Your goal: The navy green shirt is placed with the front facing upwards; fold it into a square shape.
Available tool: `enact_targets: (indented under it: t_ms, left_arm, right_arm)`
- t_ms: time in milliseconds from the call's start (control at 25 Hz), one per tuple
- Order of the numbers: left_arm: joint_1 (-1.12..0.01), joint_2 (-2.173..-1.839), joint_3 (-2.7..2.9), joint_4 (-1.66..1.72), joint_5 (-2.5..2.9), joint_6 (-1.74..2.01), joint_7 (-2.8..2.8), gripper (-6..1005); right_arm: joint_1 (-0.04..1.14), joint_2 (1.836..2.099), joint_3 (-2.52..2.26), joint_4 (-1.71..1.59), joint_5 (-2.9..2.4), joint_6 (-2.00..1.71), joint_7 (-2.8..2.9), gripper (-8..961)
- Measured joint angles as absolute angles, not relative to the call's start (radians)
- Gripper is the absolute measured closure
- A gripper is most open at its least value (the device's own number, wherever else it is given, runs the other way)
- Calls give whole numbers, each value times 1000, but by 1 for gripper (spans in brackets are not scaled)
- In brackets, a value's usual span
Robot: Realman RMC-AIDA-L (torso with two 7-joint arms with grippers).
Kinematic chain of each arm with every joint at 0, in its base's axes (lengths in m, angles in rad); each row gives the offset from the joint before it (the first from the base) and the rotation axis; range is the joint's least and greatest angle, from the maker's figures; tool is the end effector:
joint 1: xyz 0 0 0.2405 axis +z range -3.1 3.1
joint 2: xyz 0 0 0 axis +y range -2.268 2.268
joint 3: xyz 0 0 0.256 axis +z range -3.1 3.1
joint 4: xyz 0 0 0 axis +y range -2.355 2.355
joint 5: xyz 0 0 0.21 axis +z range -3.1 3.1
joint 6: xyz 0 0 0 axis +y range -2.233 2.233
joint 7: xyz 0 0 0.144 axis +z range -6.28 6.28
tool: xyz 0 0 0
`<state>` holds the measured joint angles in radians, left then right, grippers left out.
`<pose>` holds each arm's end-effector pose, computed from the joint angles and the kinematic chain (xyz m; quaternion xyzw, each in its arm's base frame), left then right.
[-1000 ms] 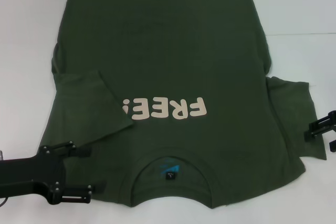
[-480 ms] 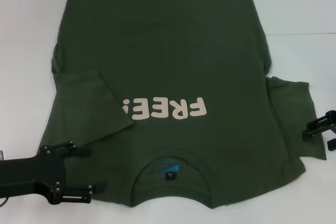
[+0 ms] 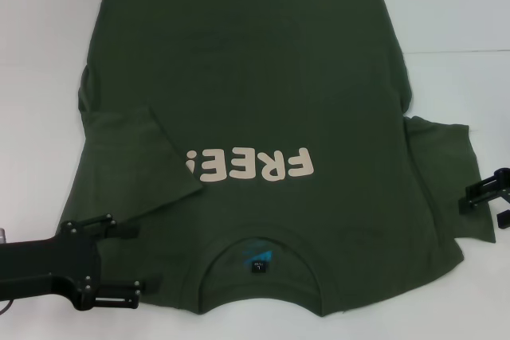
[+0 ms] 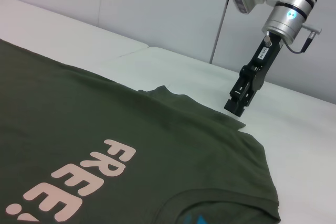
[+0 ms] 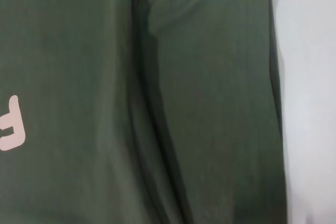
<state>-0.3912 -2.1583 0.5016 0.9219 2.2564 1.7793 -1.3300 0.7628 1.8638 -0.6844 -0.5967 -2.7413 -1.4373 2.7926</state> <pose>-0.2960 0.2721 0.0207 -0.9528 -0.2063 -0.1843 0.1250 0.3169 0.3800 0.0717 -0.6586 0.7248 -0.0619 0.1924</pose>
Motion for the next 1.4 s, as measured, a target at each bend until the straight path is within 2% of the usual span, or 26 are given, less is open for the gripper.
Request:
enact_targets:
  t_ms: [1400]
  left_arm:
    - [-391,-2160,502,920,2256,1776,-1332,50]
  right_arm:
    - [775,1885,-698,-595,-2737,-1420,2792,157]
